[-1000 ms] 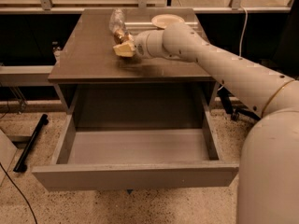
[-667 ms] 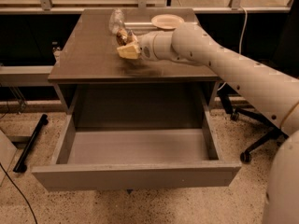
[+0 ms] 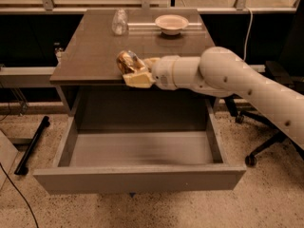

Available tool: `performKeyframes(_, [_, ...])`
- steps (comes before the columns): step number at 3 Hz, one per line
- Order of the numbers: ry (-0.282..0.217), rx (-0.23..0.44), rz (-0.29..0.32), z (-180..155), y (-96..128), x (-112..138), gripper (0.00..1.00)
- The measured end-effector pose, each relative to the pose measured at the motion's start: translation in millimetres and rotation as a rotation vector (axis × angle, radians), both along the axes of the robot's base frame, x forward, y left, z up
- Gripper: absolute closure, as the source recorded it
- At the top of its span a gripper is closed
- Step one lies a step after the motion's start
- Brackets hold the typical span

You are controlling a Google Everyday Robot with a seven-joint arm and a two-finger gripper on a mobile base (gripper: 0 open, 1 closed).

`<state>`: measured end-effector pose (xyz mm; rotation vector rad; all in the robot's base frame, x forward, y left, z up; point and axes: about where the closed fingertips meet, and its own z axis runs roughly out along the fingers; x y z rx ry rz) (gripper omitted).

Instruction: Place orange can into top drawer

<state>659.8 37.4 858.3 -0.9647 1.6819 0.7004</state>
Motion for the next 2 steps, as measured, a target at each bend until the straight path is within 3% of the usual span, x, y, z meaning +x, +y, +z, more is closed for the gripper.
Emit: performKeyframes(2, [0.046,0.036,0.013,-10.4,-69.0,-105.0,1.0])
